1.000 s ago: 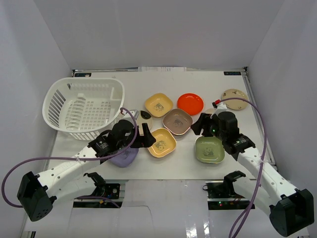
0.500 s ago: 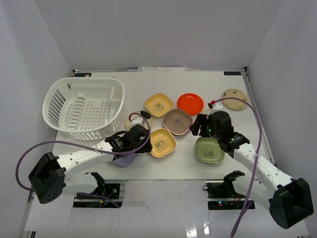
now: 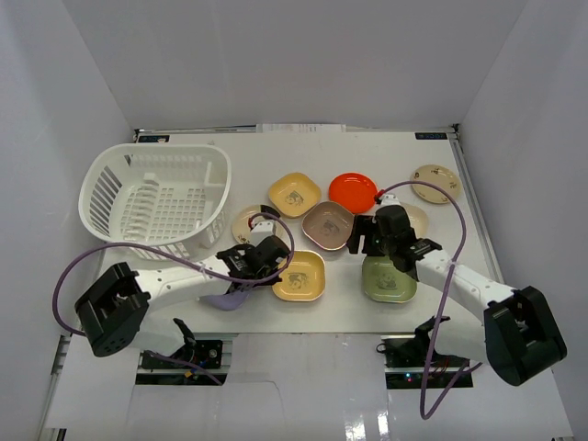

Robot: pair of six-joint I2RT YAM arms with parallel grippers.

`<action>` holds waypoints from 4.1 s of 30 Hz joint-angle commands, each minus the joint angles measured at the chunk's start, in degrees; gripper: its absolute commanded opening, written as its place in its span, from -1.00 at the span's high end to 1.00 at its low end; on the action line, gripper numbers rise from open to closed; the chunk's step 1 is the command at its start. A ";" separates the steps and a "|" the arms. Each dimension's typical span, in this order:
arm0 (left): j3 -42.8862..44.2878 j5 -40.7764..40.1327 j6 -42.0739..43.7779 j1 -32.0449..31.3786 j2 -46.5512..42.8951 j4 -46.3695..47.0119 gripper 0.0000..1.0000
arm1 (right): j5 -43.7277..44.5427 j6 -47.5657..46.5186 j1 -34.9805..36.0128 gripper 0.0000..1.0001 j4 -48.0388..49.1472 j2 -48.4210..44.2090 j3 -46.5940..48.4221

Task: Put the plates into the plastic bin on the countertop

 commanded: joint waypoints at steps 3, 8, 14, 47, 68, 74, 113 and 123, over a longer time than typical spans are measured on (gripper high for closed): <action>1.74 -1.21 0.72 -1.07 -5.34 -1.45 1.00 | 2.24 1.41 0.60 -0.49 5.48 4.44 3.74; 3.23 0.73 0.98 -1.24 -12.28 -3.47 1.00 | 2.41 2.82 0.87 -0.34 7.41 6.38 4.18; 8.50 -2.34 1.51 -1.07 -22.99 -8.04 1.00 | 4.78 4.22 0.78 -0.33 9.00 11.30 6.29; 18.36 1.88 12.76 65.99 -10.19 -3.04 1.00 | 2.24 4.40 1.04 0.84 8.30 -0.90 10.86; 17.99 9.76 15.66 66.08 -8.49 -1.54 -0.94 | 9.27 -1.31 20.38 0.84 1.47 20.59 54.17; 27.21 21.73 11.71 66.08 -19.84 -1.37 -0.96 | 10.76 -0.52 21.16 0.84 -0.14 32.30 68.59; 31.72 51.62 6.96 64.06 -32.42 1.97 -0.96 | 18.33 -16.16 36.02 -0.43 23.06 60.84 89.20; 25.30 55.57 8.01 64.06 -33.74 0.04 -0.96 | 18.51 -1.15 35.58 -0.39 23.59 29.60 35.86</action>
